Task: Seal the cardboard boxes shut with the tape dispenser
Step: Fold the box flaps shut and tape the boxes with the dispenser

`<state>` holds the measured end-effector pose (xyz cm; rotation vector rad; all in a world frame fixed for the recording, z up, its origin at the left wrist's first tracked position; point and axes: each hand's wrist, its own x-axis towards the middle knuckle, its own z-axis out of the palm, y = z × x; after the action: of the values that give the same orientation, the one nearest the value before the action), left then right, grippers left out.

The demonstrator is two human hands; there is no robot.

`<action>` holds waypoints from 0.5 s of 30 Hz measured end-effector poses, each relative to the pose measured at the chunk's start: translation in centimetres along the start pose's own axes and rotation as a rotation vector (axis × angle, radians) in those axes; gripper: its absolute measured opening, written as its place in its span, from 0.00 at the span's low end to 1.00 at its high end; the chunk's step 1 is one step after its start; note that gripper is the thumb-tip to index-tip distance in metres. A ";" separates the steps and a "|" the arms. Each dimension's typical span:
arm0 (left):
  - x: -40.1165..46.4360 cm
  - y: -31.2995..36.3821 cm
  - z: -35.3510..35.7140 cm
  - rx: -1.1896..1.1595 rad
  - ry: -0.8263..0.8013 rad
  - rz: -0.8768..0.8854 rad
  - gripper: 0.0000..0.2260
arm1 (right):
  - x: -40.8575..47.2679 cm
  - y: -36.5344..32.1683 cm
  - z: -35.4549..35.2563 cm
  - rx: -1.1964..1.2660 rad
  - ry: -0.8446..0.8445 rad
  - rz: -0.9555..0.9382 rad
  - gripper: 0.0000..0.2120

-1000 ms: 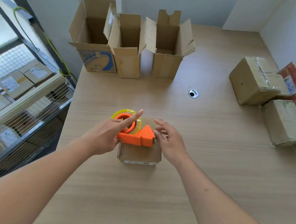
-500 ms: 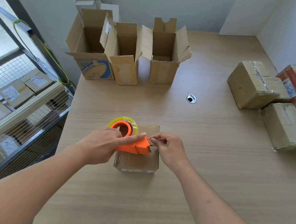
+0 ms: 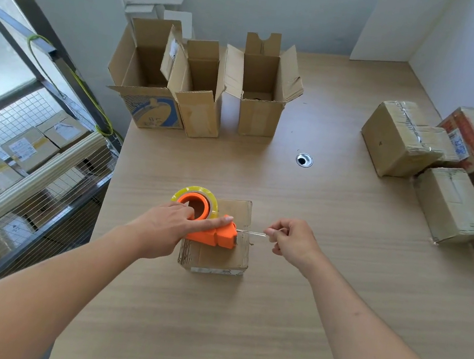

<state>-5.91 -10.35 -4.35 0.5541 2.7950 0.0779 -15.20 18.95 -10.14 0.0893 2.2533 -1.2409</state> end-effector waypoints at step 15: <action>0.4 0.5 0.5 0.043 0.020 0.007 0.47 | 1.7 1.8 4.5 0.100 0.035 0.074 0.12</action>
<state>-5.91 -9.72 -4.84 0.5765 2.8202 0.0245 -14.14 16.06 -14.22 0.2315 2.1968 -1.3211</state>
